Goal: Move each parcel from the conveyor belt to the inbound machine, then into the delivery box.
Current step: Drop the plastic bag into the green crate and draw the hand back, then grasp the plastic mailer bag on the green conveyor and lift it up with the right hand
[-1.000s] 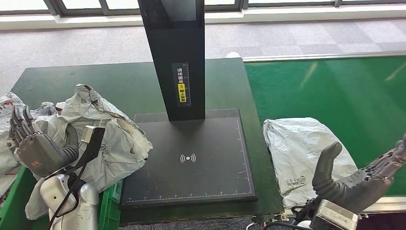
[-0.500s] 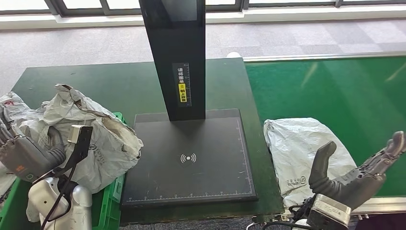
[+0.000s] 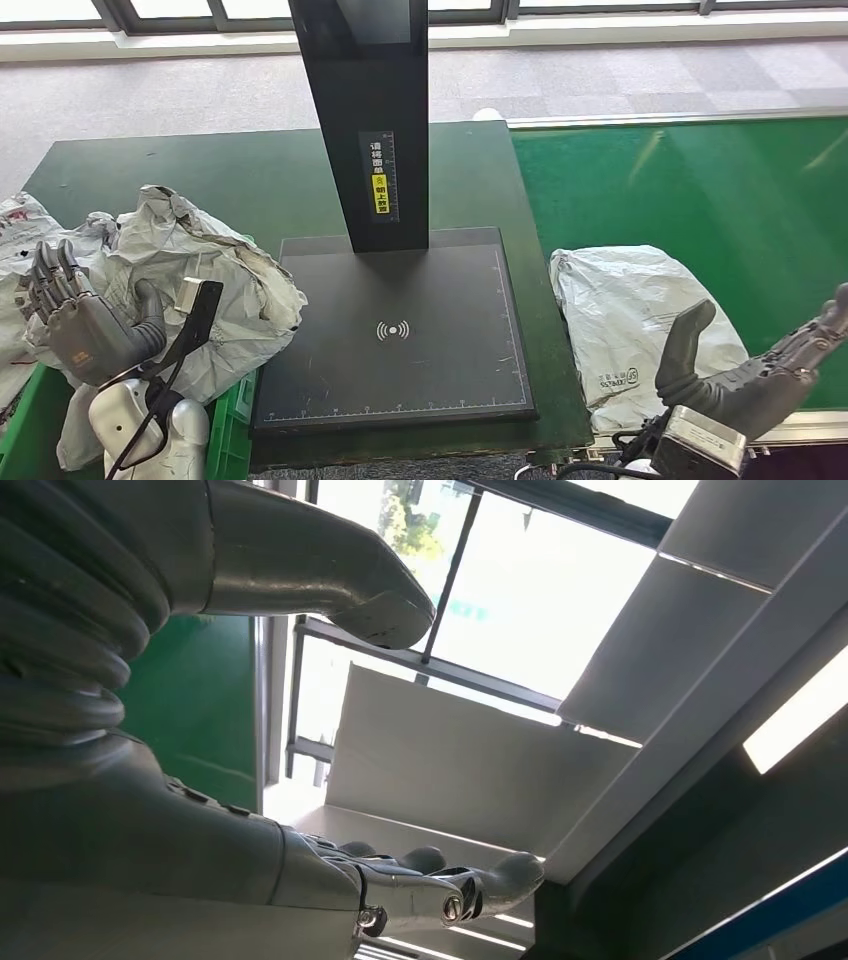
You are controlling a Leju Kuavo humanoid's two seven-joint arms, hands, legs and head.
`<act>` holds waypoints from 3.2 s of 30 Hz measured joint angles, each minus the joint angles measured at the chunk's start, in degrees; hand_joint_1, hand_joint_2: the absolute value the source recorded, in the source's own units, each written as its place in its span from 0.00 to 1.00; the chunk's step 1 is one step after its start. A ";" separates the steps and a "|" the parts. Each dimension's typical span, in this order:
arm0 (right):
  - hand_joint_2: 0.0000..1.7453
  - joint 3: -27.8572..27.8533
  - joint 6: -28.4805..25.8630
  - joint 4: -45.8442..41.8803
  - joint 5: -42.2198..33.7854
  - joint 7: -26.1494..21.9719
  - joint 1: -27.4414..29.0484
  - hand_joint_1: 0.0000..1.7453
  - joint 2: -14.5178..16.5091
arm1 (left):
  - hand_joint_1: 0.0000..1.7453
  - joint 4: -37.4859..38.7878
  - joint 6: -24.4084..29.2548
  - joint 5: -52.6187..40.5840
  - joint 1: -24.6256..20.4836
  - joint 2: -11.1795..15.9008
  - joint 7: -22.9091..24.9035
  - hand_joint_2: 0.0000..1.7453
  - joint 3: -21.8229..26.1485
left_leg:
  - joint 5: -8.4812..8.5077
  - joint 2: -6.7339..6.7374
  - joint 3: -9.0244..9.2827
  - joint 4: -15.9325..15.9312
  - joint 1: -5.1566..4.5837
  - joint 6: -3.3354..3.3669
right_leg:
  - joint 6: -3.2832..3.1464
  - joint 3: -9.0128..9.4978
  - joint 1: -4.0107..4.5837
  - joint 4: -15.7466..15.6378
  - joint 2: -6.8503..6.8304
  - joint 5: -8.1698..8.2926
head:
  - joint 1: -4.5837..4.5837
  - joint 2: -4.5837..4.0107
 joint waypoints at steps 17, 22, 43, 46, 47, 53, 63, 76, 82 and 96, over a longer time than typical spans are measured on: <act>1.00 -1.79 0.00 0.00 -1.10 0.00 0.32 0.00 0.14 | 0.00 -5.41 0.02 6.10 6.36 0.05 -3.78 1.00 -5.04 | -0.05 0.04 0.00 0.00 0.00 0.03 | 0.00 -0.03 0.00 0.00 0.02 -0.06 | 0.00 0.00; 1.00 -2.28 0.00 0.00 -1.57 0.00 0.40 0.00 0.20 | 0.00 -10.86 0.02 9.92 8.85 -0.13 -5.49 1.00 -5.72 | -0.09 0.04 0.01 0.00 0.00 0.00 | 0.00 -0.03 -0.01 0.00 0.02 -0.09 | 0.00 0.00; 1.00 -6.71 0.00 5.90 -1.83 0.01 0.22 0.00 0.46 | 0.00 -26.83 0.02 43.85 12.18 -0.64 -30.66 1.00 -4.50 | -0.09 -0.01 0.01 -0.01 0.01 0.00 | -0.01 0.03 0.00 0.00 -0.04 -0.10 | 0.00 0.00; 1.00 -6.99 0.00 6.31 -1.76 0.00 0.22 0.00 0.48 | 0.00 -27.01 0.02 43.90 12.24 -0.67 -30.70 1.00 -4.20 | -0.09 -0.01 0.01 -0.01 0.00 0.00 | -0.01 0.03 0.00 0.00 -0.03 -0.10 | 0.00 0.00; 1.00 -7.02 0.00 6.42 -1.76 0.00 0.21 0.00 0.48 | 0.00 -27.08 0.02 43.92 12.27 -0.68 -30.70 1.00 -4.08 | -0.09 -0.01 0.02 -0.01 0.00 0.00 | -0.01 0.03 0.00 0.00 -0.03 -0.10 | 0.00 0.00; 1.00 -7.06 0.00 6.87 -1.73 0.00 0.17 0.00 0.49 | 0.00 -27.24 0.02 44.11 12.34 -0.72 -30.84 1.00 -3.73 | -0.09 -0.01 0.02 -0.01 0.00 0.00 | -0.01 0.03 0.00 0.00 -0.03 -0.10 | 0.00 0.00; 1.00 -17.42 0.02 16.89 16.74 6.08 -4.59 0.00 0.42 | 0.00 -16.19 -14.73 76.86 10.80 -0.22 -48.67 1.00 -16.13 | -0.07 -0.20 0.03 0.02 -0.02 0.12 | 0.11 0.22 -0.04 -0.07 -0.28 -0.09 | 0.01 0.00; 1.00 -33.16 -0.01 34.17 30.34 7.71 -15.61 0.00 0.67 | 0.00 -5.95 -39.15 86.11 7.70 0.55 -48.52 1.00 -27.39 | -0.06 -0.19 0.04 0.06 -0.04 0.12 | 0.11 0.18 0.00 -0.04 -0.21 -0.04 | 0.03 0.00; 1.00 -34.40 -0.04 36.14 30.38 7.74 -17.04 0.00 0.93 | 0.00 -4.88 -39.15 86.26 7.46 0.57 -48.52 1.00 -28.13 | -0.08 -0.19 0.02 0.06 -0.02 0.14 | 0.11 0.16 -0.03 -0.04 -0.18 -0.07 | 0.04 0.00; 1.00 -34.97 0.31 48.87 13.71 0.98 -22.18 0.00 -1.90 | 0.00 -3.49 -51.45 91.29 7.24 0.60 -48.52 1.00 -28.85 | -0.08 -0.07 0.08 0.07 -0.05 0.17 | 0.13 0.18 -0.05 -0.05 -0.05 -0.02 | 0.03 0.00</act>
